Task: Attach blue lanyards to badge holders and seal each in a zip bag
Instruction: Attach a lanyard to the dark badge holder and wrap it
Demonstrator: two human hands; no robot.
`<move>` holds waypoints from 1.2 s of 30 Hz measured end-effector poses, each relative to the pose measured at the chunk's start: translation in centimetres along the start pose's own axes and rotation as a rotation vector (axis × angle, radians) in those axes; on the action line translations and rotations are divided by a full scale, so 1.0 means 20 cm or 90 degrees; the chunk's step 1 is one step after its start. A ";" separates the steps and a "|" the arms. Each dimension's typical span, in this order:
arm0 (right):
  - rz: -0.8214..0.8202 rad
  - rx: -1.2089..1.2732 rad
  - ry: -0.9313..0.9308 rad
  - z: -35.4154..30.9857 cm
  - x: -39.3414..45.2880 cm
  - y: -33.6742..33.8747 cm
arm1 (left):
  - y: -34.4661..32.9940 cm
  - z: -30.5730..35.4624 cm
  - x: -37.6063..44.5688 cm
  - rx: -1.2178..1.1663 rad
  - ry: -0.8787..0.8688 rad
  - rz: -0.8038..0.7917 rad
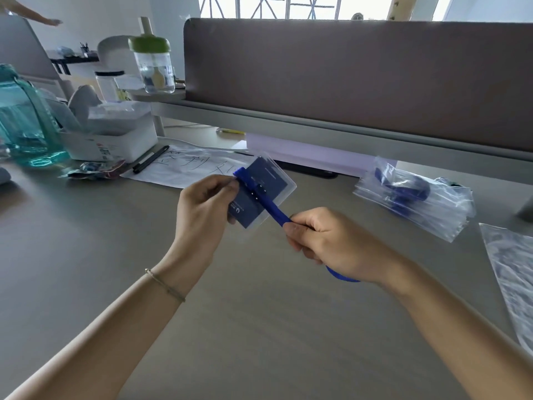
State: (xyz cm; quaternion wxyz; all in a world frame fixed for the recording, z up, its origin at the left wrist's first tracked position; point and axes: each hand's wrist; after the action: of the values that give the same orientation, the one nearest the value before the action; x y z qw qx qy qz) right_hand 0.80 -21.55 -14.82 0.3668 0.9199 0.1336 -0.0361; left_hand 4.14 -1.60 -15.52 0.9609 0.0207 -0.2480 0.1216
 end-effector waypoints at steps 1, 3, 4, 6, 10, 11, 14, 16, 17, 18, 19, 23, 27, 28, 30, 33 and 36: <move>-0.014 0.007 -0.001 0.00 0.00 0.00 | 0.00 0.00 0.00 -0.037 0.028 0.005; -0.042 0.040 -0.013 0.01 0.01 0.01 | 0.01 0.01 0.01 -0.107 0.085 0.008; -0.057 0.059 -0.021 0.01 0.01 0.02 | 0.01 0.00 0.02 -0.143 0.112 0.004; -0.083 0.089 -0.037 0.02 0.01 0.03 | 0.02 -0.01 0.03 -0.212 0.159 -0.015; -0.147 0.131 -0.057 0.06 0.02 0.07 | 0.02 -0.01 0.03 -0.349 0.235 -0.064; -0.162 0.131 -0.058 0.08 0.02 0.08 | 0.02 0.00 0.03 -0.386 0.255 -0.069; -0.214 0.145 -0.050 0.11 0.03 0.10 | 0.04 0.01 0.03 -0.463 0.303 -0.107; -0.243 0.162 -0.047 0.14 0.04 0.11 | 0.05 0.01 0.03 -0.438 0.314 -0.214; -0.250 0.167 -0.049 0.15 0.04 0.11 | 0.05 0.02 0.02 -0.402 0.310 -0.283; -0.255 0.172 -0.050 0.16 0.05 0.11 | 0.05 0.02 0.01 -0.361 0.301 -0.353; -0.260 0.174 -0.050 0.17 0.05 0.11 | 0.05 0.04 -0.01 -0.323 0.287 -0.420; -0.270 0.112 -0.035 0.16 0.04 0.10 | 0.03 0.07 -0.05 -0.191 0.233 -0.615; -0.222 0.111 -0.048 0.14 0.04 0.11 | 0.02 0.11 -0.08 -0.069 0.185 -0.763; -0.199 0.107 -0.052 0.13 0.04 0.11 | 0.01 0.13 -0.09 -0.036 0.172 -0.775; -0.148 0.102 -0.054 0.12 0.04 0.12 | 0.00 0.15 -0.10 0.034 0.154 -0.772; -0.068 0.102 -0.032 0.06 0.02 0.12 | 0.00 0.15 -0.11 0.138 0.088 -0.727; -0.014 0.118 -0.012 0.00 0.01 0.13 | -0.01 0.13 -0.11 0.209 0.023 -0.615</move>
State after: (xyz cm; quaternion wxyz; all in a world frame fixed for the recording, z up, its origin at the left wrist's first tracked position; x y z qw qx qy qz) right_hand 1.66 -23.32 -13.22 0.2807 0.9481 0.1365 -0.0609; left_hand 1.10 -2.60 -14.39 0.8956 0.2816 -0.1708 -0.2989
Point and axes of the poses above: each hand's wrist, its own x-axis towards the middle knuckle, its own y-axis out of the back of the hand, z = x × y, and after that the axes turned 15 degrees about -y, right-handed
